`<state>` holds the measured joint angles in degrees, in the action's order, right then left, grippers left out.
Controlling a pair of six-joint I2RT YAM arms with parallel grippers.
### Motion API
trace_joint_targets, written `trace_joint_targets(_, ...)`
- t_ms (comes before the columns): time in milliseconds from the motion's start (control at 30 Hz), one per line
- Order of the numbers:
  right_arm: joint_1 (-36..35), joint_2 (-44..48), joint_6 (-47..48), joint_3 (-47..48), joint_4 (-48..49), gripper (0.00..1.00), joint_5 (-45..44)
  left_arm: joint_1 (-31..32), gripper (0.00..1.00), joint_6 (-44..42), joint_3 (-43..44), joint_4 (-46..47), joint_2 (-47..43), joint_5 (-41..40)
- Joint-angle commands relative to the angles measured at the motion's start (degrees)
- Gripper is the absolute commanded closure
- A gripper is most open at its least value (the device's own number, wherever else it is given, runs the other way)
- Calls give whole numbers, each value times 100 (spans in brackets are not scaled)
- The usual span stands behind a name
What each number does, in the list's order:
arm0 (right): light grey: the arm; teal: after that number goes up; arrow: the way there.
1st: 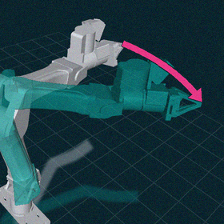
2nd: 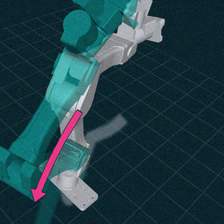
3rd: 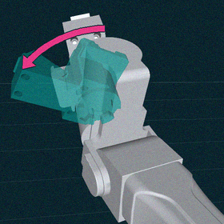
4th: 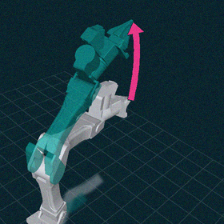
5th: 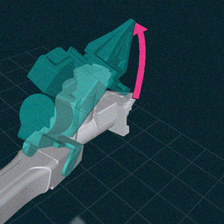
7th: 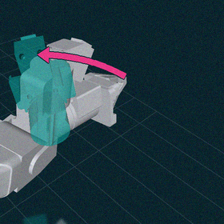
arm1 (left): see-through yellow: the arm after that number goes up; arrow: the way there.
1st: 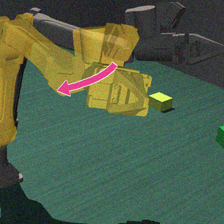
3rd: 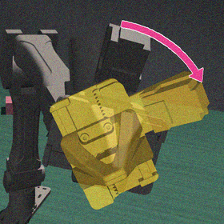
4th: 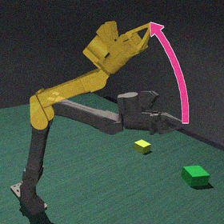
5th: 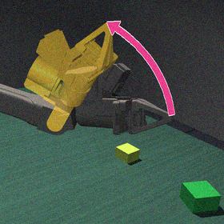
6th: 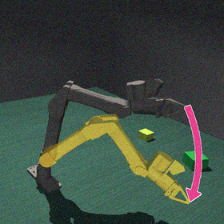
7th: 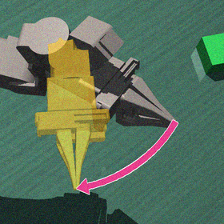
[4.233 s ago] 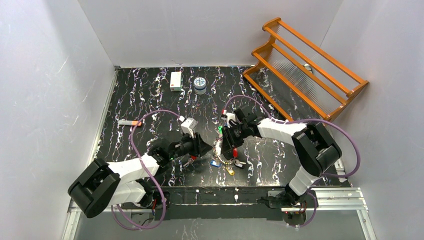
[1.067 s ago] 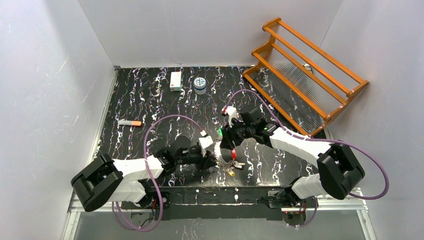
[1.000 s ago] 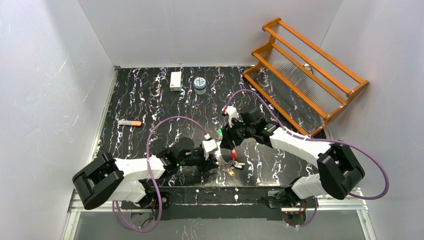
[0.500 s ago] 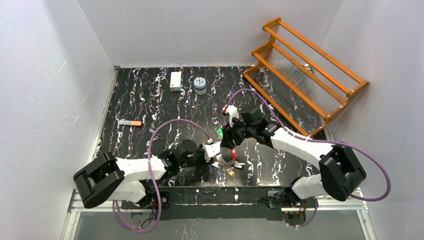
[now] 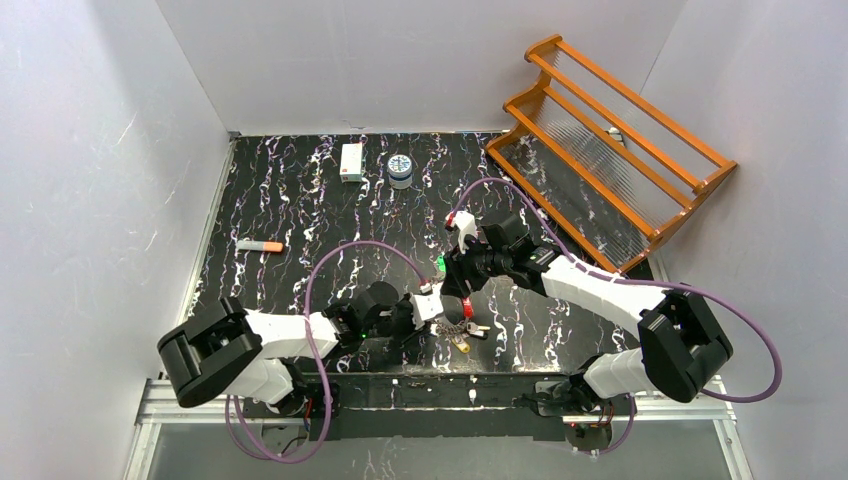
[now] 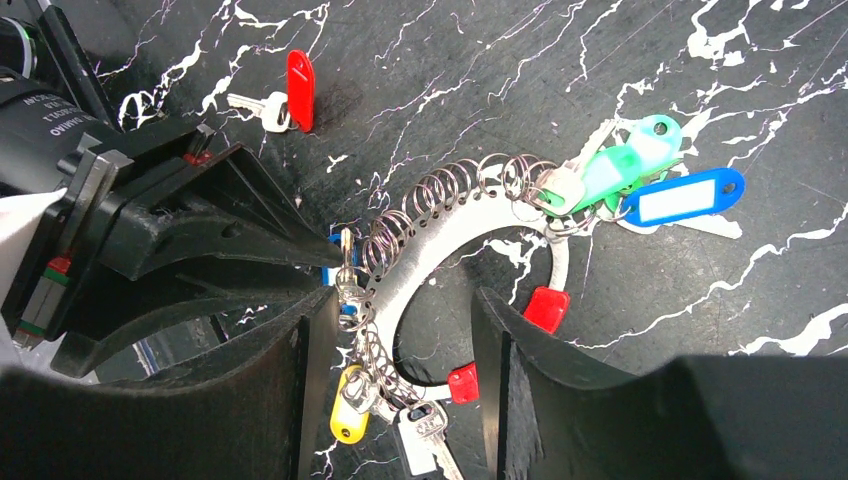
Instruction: Put the keys on the keyring
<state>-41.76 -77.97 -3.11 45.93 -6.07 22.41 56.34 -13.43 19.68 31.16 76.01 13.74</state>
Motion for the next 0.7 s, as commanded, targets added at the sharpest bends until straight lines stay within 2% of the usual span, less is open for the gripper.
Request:
trace_joint_targets(0,-16,22,-54,20,13,40,26,31,74,-81,189,144,81,95)
trace_joint_targets(333,-16,-15,-39,74,-59,40,44,36,78,-25,268,365,285,20)
trace_joint_targets(667,-10,-2,-14,126,-131,40,51,38,93,-60,248,400,358,-35)
